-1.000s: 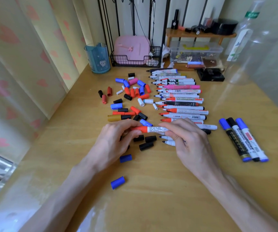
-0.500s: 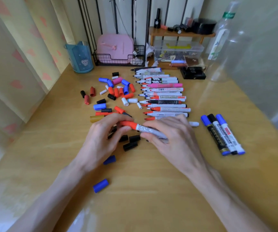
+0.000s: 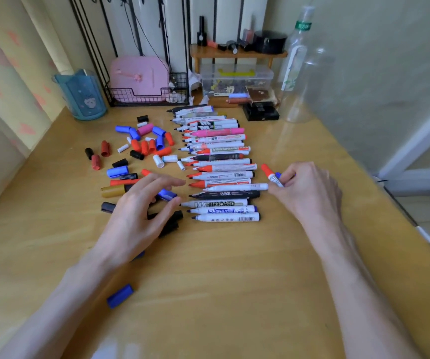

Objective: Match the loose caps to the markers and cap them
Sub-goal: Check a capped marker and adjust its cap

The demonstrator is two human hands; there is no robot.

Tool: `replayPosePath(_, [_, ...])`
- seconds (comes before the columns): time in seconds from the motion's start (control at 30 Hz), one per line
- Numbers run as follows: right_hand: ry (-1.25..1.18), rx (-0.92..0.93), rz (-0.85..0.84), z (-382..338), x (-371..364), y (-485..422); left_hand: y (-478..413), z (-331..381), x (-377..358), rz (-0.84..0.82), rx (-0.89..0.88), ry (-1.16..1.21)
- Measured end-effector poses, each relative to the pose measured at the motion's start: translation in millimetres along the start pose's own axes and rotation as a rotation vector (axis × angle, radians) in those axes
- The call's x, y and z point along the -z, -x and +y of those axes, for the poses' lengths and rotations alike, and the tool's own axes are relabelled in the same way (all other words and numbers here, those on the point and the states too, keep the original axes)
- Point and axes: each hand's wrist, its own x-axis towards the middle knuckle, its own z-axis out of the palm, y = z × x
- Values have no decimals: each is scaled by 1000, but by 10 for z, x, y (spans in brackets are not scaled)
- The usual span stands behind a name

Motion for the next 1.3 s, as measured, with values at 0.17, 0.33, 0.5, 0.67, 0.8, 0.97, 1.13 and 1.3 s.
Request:
replayPosePath(0.17, [108, 24, -50, -2, -27, 13, 39, -42, 38, 28, 8, -8])
replayPosePath(0.33, [-57, 265, -13, -23, -71, 9, 78, -134, 126, 50, 48, -20])
replayPosePath(0.5, [-197, 608, -122, -124, -245, 87, 159, -274, 278, 86, 89, -53])
replayPosePath(0.67, [-143, 678, -121, -153, -408, 105, 186, -394, 397, 104, 108, -94])
replayPosePath(0.8, [-164, 703, -56, -175, -443, 103, 212, -521, 470, 133, 170, -199])
replayPosePath(0.97, [-226, 745, -31, -293, -453, 245, 251, -671, 609, 77, 226, -263])
replayPosePath(1.13, [-260, 816, -26, -367, -528, 349, 260, -571, 659, -71, 192, -55])
replayPosePath(1.3, [-258, 850, -4, -395, -558, 385, 270, -387, 379, -159, 104, -91])
